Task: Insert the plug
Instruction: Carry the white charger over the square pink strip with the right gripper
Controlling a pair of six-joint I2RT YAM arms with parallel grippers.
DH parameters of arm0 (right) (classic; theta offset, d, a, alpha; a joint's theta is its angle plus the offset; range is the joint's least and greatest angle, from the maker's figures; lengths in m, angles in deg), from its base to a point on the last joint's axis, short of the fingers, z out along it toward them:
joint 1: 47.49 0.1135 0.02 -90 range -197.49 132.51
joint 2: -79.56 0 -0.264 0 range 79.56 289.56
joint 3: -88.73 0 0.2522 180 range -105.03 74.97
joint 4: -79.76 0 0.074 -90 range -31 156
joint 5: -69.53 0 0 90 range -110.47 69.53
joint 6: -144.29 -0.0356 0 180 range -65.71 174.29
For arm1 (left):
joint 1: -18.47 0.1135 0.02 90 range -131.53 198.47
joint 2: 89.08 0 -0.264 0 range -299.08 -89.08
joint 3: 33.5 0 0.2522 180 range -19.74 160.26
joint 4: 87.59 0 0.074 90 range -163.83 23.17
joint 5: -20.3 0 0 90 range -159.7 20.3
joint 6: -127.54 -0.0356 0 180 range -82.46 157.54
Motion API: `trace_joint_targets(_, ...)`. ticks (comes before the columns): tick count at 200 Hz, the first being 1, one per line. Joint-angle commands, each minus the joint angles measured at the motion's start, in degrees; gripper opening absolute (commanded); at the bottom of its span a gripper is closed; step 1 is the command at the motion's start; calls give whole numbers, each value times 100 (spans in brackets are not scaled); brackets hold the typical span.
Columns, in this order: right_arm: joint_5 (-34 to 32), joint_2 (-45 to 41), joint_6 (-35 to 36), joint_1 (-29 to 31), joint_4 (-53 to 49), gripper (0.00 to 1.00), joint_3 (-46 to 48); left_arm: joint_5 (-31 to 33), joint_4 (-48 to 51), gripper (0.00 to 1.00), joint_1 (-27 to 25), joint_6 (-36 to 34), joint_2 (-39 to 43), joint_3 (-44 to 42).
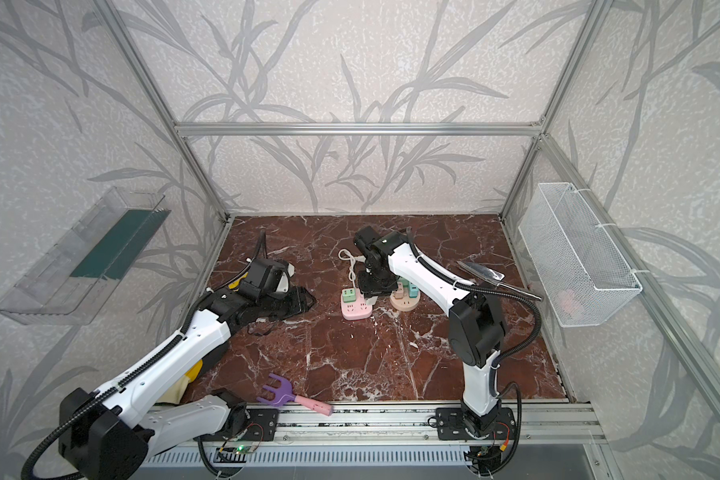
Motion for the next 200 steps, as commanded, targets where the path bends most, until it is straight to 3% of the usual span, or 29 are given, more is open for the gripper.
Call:
trace_joint_targets(1, 15, 108, 48, 26, 126, 0, 15, -26, -94, 53, -27, 72, -25, -93)
trace_joint_targets(67, 67, 470, 48, 26, 242, 0, -44, -58, -136, 53, -48, 73, -213, -26)
trace_joint_targets(200, 140, 420, -66, 116, 439, 0, 248, -88, -176, 53, -83, 90, -263, -62)
